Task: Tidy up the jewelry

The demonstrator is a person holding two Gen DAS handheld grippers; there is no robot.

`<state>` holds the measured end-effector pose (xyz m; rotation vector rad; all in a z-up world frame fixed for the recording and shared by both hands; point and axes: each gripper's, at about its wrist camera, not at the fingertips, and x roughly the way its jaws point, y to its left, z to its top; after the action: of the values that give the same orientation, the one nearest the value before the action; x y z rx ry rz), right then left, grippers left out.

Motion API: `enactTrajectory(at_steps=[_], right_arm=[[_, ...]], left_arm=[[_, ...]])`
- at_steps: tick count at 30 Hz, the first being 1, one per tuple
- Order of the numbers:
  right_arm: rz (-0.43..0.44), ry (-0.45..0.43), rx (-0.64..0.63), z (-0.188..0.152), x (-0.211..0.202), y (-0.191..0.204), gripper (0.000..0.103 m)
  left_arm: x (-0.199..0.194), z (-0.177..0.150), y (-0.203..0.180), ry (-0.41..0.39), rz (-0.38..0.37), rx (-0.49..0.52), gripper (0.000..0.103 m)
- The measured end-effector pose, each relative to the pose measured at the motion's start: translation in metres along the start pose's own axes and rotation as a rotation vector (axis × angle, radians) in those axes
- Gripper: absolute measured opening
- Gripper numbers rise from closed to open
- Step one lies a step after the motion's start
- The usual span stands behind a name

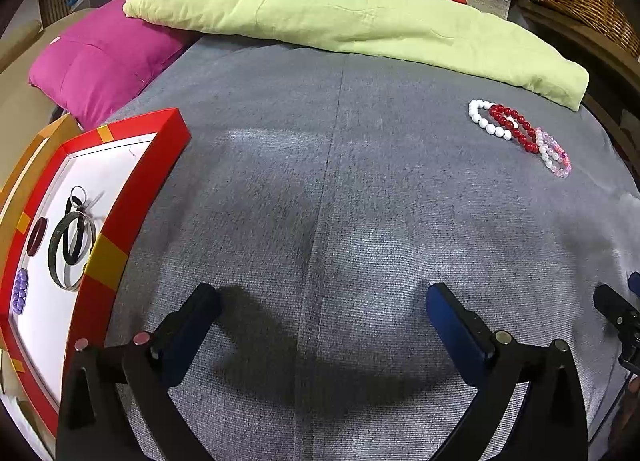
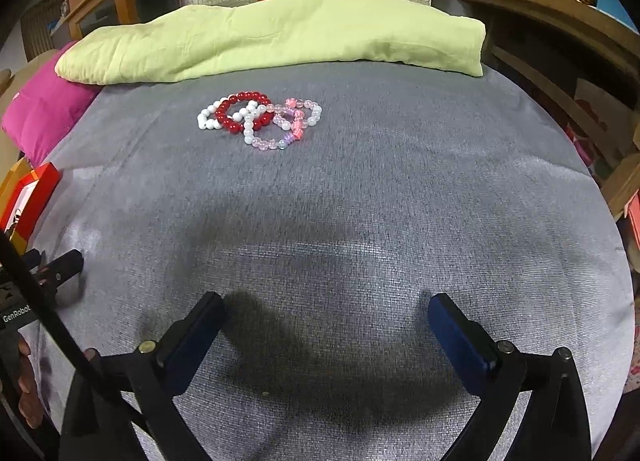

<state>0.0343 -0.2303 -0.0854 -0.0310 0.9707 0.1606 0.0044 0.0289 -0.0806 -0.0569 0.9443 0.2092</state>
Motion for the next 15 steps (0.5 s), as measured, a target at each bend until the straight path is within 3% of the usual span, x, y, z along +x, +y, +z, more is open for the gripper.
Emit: enactTrajectory(at_steps=[10,15], right_arm=[[0.04,0.031,0.03,0.003,-0.004,-0.006,0.103],[0.077,0.035,0.083,0.028,-0.003,-0.011,0.099]], left_arm=[[0.001,0.001,0.0,0.0,0.0,0.0,0.103],[0.001,0.002,0.001,0.007,-0.001,-0.001,0.103]])
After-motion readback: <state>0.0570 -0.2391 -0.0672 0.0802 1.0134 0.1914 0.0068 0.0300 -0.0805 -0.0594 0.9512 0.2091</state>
